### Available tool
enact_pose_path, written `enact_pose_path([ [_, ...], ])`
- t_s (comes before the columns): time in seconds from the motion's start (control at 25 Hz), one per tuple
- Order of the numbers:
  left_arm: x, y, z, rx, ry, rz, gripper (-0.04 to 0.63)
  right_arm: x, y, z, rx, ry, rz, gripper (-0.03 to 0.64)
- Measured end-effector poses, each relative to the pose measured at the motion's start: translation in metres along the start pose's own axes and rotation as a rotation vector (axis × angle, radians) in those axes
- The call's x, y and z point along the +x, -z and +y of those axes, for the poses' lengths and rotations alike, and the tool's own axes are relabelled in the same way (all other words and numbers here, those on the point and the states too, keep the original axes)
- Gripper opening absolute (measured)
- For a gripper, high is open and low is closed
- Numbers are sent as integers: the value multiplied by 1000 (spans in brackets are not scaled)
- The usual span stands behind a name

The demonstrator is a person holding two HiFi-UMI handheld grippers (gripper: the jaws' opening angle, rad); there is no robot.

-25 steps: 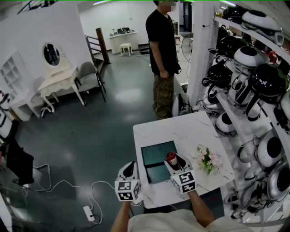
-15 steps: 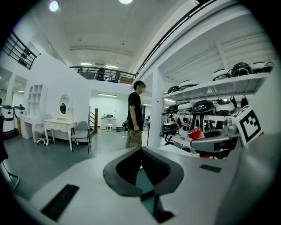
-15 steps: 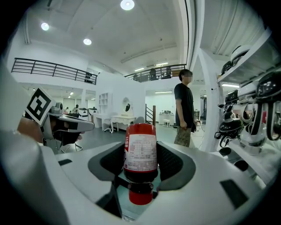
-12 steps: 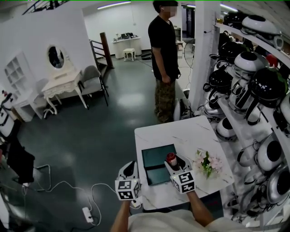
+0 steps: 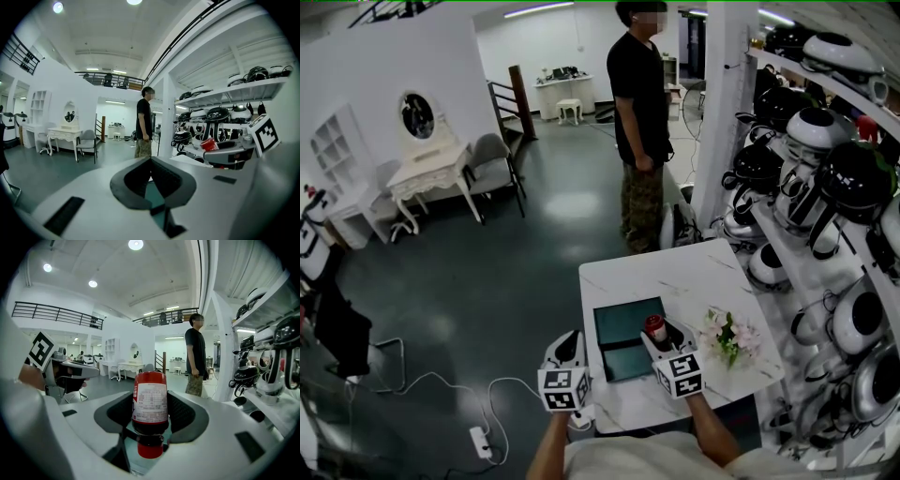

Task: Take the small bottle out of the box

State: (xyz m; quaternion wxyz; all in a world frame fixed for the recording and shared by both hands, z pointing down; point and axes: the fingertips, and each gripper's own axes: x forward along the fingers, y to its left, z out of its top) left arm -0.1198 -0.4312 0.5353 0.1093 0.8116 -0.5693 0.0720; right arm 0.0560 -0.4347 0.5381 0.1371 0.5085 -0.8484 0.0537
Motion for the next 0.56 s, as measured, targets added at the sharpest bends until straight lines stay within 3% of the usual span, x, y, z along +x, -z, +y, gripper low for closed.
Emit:
enact_pose_path([
  [0.56,3,0,5,1,10,5,18,6,1,4,-2,8,14,233],
])
